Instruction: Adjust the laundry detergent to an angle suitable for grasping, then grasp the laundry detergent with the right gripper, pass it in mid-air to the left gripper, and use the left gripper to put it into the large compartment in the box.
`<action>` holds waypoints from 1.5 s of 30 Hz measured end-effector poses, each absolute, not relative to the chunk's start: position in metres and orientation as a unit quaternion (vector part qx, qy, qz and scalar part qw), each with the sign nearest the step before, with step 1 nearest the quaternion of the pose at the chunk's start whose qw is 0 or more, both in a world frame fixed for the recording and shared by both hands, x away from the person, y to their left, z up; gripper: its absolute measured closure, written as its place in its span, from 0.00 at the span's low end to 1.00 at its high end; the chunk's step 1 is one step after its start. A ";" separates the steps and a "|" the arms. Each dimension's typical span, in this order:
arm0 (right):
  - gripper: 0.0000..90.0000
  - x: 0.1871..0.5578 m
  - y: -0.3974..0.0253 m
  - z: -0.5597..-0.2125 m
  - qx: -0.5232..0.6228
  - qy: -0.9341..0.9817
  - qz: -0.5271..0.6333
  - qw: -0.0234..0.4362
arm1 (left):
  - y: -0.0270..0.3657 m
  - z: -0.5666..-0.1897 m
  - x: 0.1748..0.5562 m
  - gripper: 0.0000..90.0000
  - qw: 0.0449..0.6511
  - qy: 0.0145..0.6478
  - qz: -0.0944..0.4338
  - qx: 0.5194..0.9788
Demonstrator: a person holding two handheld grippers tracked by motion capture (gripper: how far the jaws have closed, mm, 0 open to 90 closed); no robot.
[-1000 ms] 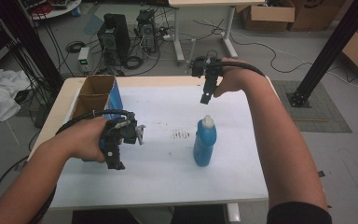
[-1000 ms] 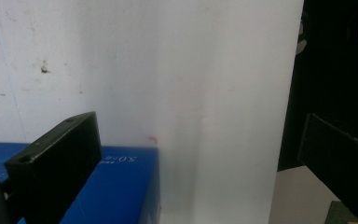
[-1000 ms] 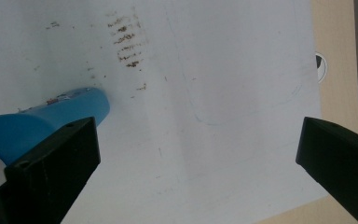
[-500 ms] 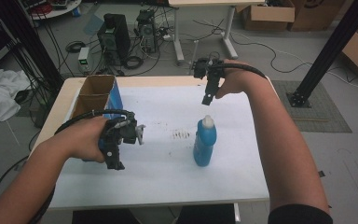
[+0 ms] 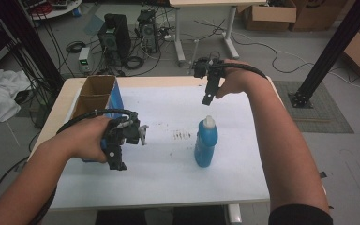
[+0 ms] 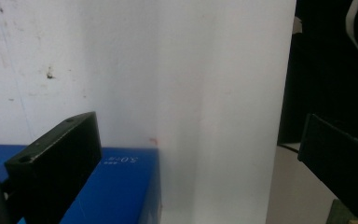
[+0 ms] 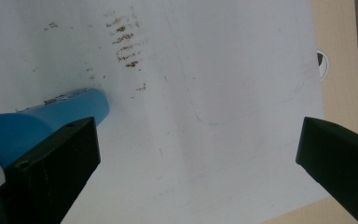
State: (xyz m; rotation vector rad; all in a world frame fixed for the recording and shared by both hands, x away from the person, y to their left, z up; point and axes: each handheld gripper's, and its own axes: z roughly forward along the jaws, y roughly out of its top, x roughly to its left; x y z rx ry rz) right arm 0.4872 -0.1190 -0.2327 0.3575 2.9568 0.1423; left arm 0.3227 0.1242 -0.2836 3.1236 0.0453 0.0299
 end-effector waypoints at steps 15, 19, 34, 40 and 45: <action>0.00 0.488 -0.122 -0.232 0.119 0.989 0.037 0.082 | 0.129 -0.285 0.325 0.00 0.013 0.023 0.013 1.000; 0.00 0.485 -0.127 -0.232 0.124 0.988 0.041 0.082 | 0.126 -0.283 0.323 0.00 0.012 0.022 0.012 1.000; 0.00 0.476 -0.147 -0.225 0.171 0.967 0.165 0.089 | 0.126 -0.278 0.319 0.00 0.011 0.016 0.020 1.000; 0.00 0.472 -0.152 -0.211 0.182 0.925 0.324 0.074 | 0.130 -0.280 0.318 0.00 0.012 0.020 0.021 1.000; 0.00 0.468 -0.155 -0.202 0.191 0.892 0.398 0.097 | 0.132 -0.280 0.317 0.00 0.013 0.021 0.019 0.999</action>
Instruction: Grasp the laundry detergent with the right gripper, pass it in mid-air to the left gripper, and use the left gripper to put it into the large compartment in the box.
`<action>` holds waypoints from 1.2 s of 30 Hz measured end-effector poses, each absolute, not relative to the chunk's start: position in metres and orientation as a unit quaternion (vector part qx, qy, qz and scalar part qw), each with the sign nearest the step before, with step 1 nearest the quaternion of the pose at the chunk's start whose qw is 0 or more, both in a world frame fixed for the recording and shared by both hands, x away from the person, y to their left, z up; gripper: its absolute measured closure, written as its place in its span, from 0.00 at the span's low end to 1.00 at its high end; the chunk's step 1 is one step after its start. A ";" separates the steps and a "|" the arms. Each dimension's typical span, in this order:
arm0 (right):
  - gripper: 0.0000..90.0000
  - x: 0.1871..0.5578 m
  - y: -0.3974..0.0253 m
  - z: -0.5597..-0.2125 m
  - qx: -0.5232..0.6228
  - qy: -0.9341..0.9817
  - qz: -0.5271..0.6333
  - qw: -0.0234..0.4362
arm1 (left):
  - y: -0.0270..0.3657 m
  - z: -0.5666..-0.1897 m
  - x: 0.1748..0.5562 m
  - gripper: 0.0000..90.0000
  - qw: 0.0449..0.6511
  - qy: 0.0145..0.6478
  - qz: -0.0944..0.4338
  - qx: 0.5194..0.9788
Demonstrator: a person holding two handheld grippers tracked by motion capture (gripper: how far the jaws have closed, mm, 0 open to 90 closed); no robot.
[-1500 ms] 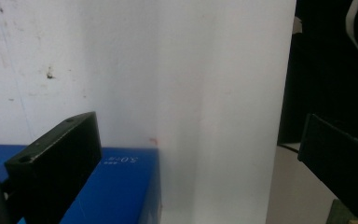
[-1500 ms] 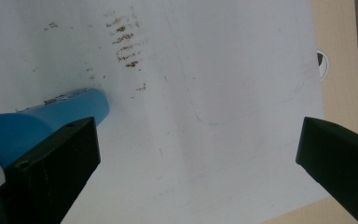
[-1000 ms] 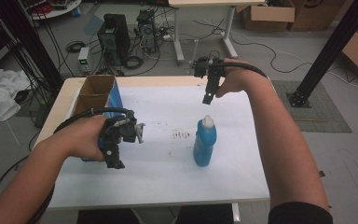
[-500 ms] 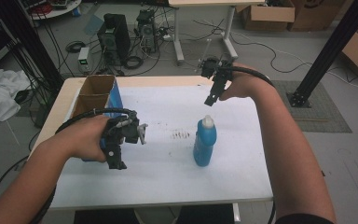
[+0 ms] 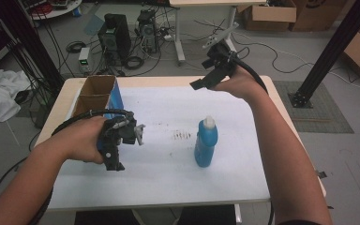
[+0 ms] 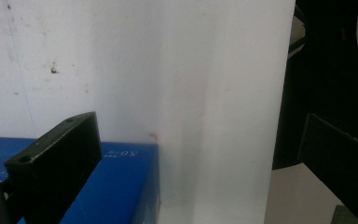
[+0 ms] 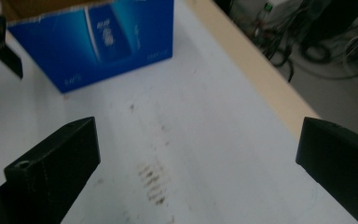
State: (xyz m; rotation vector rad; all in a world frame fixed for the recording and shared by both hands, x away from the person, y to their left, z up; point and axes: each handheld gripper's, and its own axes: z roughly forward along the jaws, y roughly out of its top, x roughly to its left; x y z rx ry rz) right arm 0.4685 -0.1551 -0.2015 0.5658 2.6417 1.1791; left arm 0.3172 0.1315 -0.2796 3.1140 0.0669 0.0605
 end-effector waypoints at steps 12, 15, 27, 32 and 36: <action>0.00 0.453 -0.194 -0.196 0.240 0.819 0.499 0.150 | 0.135 -0.278 0.317 0.00 0.018 0.021 0.022 0.999; 0.00 0.441 -0.216 -0.200 0.254 0.810 0.504 0.160 | 0.134 -0.277 0.317 0.00 0.019 0.017 0.024 0.999; 0.00 0.378 -0.279 -0.219 0.286 0.792 0.507 0.185 | 0.129 -0.274 0.315 0.00 0.026 -0.004 0.028 0.999; 0.00 0.351 -0.302 -0.239 0.297 0.786 0.515 0.169 | 0.132 -0.275 0.312 0.00 0.029 -0.009 0.029 0.999; 0.00 0.335 -0.312 -0.260 0.263 0.795 0.534 0.117 | 0.135 -0.277 0.310 0.00 0.029 -0.007 0.028 0.999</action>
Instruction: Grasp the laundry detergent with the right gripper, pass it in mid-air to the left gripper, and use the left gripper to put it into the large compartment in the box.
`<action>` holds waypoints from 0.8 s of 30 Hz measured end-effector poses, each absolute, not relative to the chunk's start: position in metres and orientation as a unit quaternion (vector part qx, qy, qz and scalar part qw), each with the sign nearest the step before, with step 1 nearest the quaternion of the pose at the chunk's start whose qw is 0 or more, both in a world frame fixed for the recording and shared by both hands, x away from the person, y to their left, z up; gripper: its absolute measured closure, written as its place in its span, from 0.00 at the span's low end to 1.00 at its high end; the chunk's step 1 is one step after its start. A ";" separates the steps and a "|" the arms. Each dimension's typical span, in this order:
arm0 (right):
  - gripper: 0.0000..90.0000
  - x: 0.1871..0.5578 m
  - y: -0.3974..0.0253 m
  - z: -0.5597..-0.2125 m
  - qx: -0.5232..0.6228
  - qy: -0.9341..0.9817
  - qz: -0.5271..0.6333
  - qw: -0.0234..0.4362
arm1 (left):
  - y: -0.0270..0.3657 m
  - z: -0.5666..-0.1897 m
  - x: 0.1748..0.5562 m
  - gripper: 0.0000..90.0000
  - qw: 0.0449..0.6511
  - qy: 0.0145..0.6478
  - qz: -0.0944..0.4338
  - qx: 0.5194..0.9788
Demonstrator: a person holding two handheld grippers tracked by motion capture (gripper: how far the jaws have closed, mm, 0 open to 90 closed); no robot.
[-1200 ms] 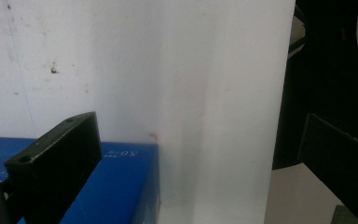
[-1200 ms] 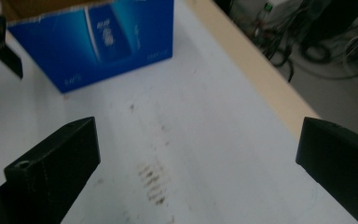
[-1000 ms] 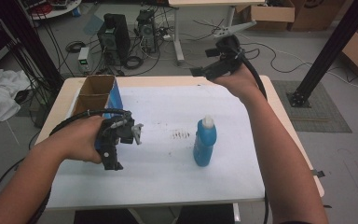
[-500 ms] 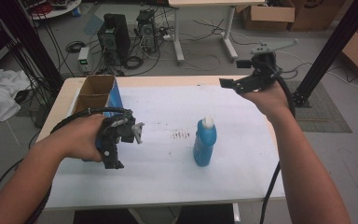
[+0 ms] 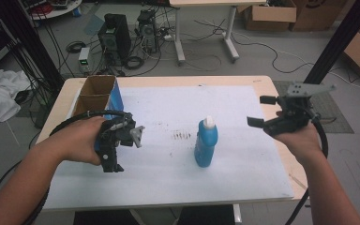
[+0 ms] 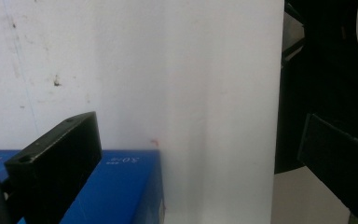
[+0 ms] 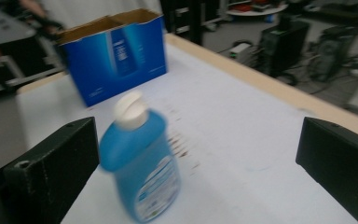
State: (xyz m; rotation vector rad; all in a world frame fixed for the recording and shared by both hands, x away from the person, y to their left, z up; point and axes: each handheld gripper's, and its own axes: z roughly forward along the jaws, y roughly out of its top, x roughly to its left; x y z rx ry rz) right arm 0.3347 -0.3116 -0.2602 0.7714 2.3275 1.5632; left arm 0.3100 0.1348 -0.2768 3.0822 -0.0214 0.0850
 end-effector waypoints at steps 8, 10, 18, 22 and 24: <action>0.00 0.307 -0.317 -0.286 0.249 0.795 0.545 0.098 | 0.138 -0.276 0.307 0.00 0.025 -0.005 0.029 0.999; 0.00 0.295 -0.318 -0.296 0.254 0.790 0.549 0.098 | 0.137 -0.273 0.306 0.00 0.026 -0.006 0.032 0.999; 0.00 0.257 -0.311 -0.339 0.287 0.772 0.556 0.112 | 0.136 -0.272 0.303 0.00 0.032 -0.015 0.036 0.999; 0.00 0.238 -0.301 -0.358 0.320 0.754 0.554 0.146 | 0.135 -0.272 0.301 0.00 0.034 -0.017 0.035 0.999; 0.00 0.231 -0.295 -0.366 0.340 0.742 0.553 0.167 | 0.135 -0.272 0.301 0.00 0.035 -0.019 0.037 0.998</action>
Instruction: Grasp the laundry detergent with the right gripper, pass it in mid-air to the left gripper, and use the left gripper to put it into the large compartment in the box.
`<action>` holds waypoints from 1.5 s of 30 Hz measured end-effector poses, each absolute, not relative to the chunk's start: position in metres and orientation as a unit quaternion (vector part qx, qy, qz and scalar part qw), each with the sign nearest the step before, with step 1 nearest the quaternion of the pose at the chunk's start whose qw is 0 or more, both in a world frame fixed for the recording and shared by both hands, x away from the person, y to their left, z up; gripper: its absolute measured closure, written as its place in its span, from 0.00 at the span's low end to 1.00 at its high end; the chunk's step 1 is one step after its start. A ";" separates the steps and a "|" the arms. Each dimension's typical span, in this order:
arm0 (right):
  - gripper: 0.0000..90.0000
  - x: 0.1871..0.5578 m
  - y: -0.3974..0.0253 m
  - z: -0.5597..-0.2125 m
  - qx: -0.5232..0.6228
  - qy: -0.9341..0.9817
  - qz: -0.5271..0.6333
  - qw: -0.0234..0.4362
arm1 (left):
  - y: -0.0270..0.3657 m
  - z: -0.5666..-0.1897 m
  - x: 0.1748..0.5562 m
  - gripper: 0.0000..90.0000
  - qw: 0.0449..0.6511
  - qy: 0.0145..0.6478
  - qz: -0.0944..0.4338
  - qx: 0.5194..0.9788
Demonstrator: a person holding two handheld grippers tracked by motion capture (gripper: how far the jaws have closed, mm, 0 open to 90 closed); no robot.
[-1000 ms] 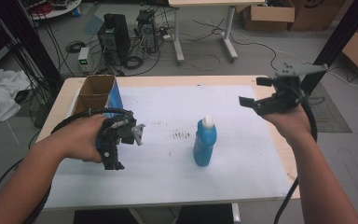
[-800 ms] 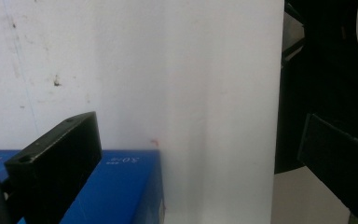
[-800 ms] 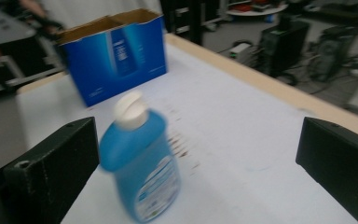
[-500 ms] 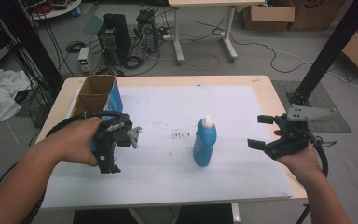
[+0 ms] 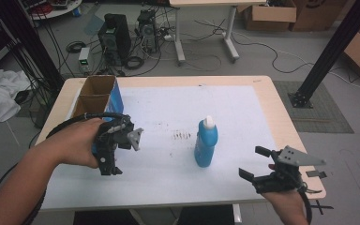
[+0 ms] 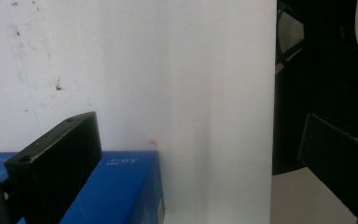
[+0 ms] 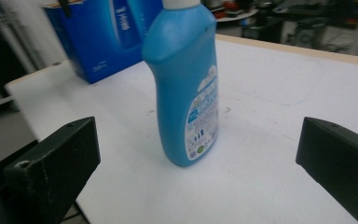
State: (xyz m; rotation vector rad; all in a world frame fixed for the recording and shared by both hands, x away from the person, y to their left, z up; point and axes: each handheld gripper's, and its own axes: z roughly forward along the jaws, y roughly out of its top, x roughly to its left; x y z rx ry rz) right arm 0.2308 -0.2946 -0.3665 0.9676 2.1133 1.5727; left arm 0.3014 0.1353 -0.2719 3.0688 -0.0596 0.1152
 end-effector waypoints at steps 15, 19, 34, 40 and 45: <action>0.00 0.213 -0.250 -0.406 0.421 0.655 0.571 0.262 | 0.131 -0.272 0.299 0.00 0.046 -0.027 0.040 0.998; 0.00 0.214 -0.231 -0.416 0.417 0.664 0.554 0.280 | 0.131 -0.273 0.299 0.00 0.047 -0.026 0.039 0.998; 0.00 0.236 -0.181 -0.435 0.430 0.667 0.528 0.303 | 0.133 -0.276 0.299 0.00 0.047 -0.023 0.039 0.998; 0.00 0.247 -0.172 -0.439 0.439 0.665 0.526 0.297 | 0.134 -0.276 0.300 0.00 0.045 -0.022 0.036 0.998; 0.00 0.254 -0.165 -0.442 0.449 0.661 0.522 0.298 | 0.136 -0.276 0.300 0.00 0.044 -0.020 0.036 0.998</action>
